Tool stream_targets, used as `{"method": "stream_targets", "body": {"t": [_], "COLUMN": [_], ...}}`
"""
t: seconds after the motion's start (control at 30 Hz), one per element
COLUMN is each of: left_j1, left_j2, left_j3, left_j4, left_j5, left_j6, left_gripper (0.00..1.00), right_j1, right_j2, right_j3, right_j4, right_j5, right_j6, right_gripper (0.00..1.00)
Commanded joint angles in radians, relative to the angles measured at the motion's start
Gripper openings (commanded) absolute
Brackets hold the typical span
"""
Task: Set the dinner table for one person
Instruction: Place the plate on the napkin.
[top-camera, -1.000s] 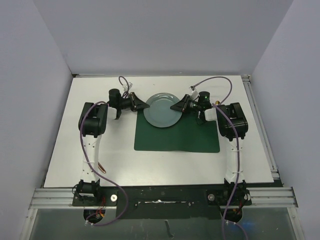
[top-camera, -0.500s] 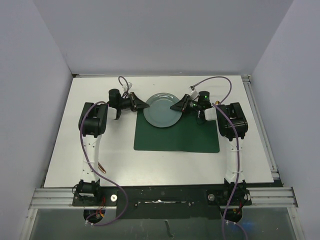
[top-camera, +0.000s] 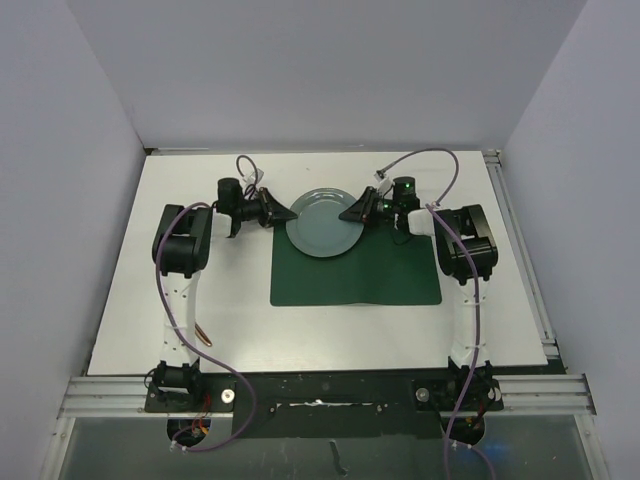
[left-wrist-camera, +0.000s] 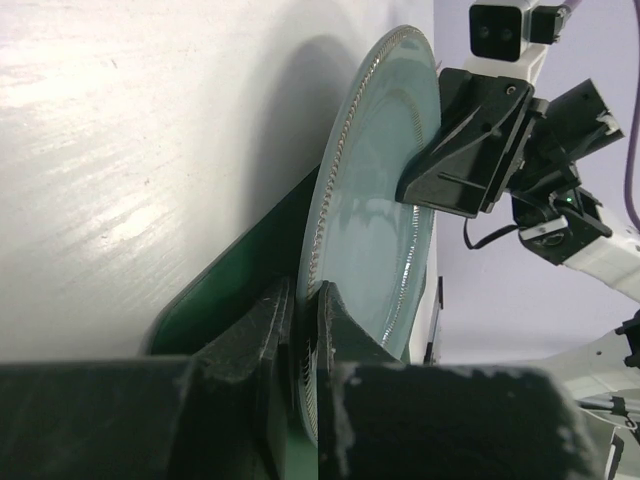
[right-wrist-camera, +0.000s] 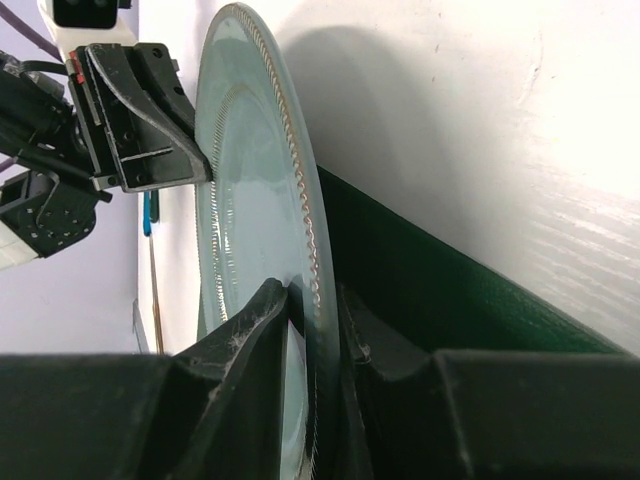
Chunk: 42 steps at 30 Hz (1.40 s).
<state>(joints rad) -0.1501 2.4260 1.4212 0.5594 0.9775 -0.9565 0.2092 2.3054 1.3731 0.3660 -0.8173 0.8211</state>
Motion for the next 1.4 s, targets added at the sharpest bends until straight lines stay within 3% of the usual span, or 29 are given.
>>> {"method": "stream_targets", "body": {"t": [0.0, 0.7, 1.37], "left_j1": [-0.085, -0.153, -0.296], "left_j2": [-0.090, -0.289, -0.382], "left_j3": [0.010, 0.001, -0.055], "left_j4": [-0.103, -0.157, -0.339], "left_j5": [0.044, 0.032, -0.046], "left_j6": [0.058, 0.080, 0.219], "left_gripper": [0.00, 0.00, 0.00], "right_j1": [0.094, 0.149, 0.181], "right_j2": [-0.093, -0.308, -0.524], "right_j3": [0.058, 0.009, -0.309], "right_j4": [-0.125, -0.314, -0.403], "right_j5": [0.048, 0.136, 0.258], "right_j6": [-0.134, -0.272, -0.312], "right_gripper": [0.00, 0.00, 0.00]}}
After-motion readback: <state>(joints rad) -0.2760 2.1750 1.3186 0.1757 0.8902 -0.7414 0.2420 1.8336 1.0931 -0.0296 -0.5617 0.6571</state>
